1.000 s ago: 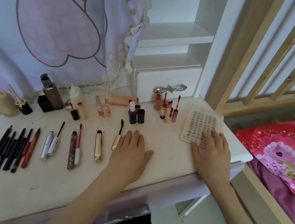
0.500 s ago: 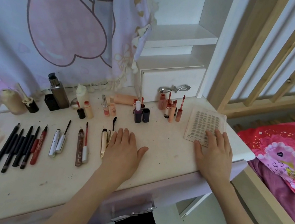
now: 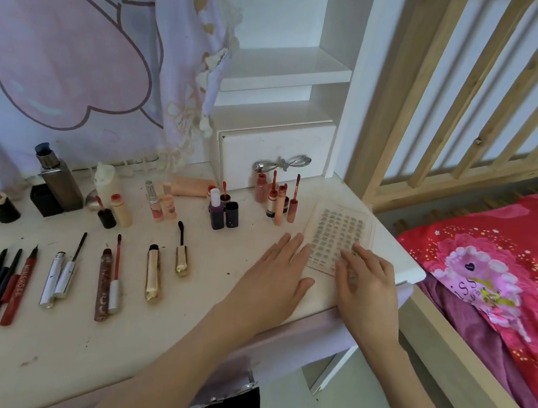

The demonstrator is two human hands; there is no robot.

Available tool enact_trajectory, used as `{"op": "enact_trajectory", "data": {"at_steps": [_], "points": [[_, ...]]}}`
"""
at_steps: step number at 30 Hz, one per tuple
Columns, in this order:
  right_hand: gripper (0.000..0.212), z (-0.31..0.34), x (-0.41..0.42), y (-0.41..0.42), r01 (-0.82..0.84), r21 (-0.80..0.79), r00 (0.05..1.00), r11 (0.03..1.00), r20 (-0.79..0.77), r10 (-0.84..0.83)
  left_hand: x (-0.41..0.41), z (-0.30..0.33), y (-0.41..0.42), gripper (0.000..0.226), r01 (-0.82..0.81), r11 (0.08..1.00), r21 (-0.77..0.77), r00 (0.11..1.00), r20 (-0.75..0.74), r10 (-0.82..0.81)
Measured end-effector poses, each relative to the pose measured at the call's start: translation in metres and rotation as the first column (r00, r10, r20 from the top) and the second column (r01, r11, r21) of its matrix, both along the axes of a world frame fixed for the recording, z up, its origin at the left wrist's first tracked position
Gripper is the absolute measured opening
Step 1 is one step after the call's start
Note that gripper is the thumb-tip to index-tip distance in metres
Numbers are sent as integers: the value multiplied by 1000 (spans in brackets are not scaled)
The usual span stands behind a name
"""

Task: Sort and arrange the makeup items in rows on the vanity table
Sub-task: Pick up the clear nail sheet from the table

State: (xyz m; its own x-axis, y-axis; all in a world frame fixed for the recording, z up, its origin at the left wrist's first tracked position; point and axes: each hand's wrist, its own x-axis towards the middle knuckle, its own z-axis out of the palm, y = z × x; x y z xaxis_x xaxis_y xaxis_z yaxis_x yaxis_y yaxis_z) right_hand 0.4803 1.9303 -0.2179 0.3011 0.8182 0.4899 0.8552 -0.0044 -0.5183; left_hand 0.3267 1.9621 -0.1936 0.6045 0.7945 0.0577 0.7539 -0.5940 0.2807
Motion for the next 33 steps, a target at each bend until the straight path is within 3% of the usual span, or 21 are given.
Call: {"op": "enact_trajectory", "data": {"at_steps": [3, 6, 10, 14, 19, 22, 28, 33], "points": [[19, 5, 8, -11, -2, 25, 940, 1000, -340, 10, 22, -3, 3, 66, -9, 998, -60, 1000, -14, 8], [27, 7, 21, -11, 26, -73, 785, 997, -616, -66, 38, -4, 6, 75, -86, 996, -39, 996, 9, 86], [29, 8, 31, -7, -3, -35, 525, 999, -851, -29, 57, -3, 6, 94, -219, 976, -6, 975, 19, 219], [23, 8, 39, -8, -42, -23, 409, 999, -912, -4, 64, -4, 8, 90, -235, 972, -11, 971, 47, 235], [22, 10, 45, -6, -157, -1, 276, 988, -960, 43, 53, 7, 16, 79, -211, 944, -255, 901, 322, 289], [34, 20, 42, 1, -297, 69, 130, 953, -985, 111, 44, 21, 14, 77, -79, 922, -378, 856, 448, 257], [52, 39, 38, 12, -481, 273, -34, 833, -955, 294, 27, 39, 7, 56, 192, 903, -385, 803, 591, 81], [56, 43, 35, 11, -534, 358, -34, 766, -914, 403, 20, 52, 5, 65, 290, 856, -429, 807, 590, 23]]}}
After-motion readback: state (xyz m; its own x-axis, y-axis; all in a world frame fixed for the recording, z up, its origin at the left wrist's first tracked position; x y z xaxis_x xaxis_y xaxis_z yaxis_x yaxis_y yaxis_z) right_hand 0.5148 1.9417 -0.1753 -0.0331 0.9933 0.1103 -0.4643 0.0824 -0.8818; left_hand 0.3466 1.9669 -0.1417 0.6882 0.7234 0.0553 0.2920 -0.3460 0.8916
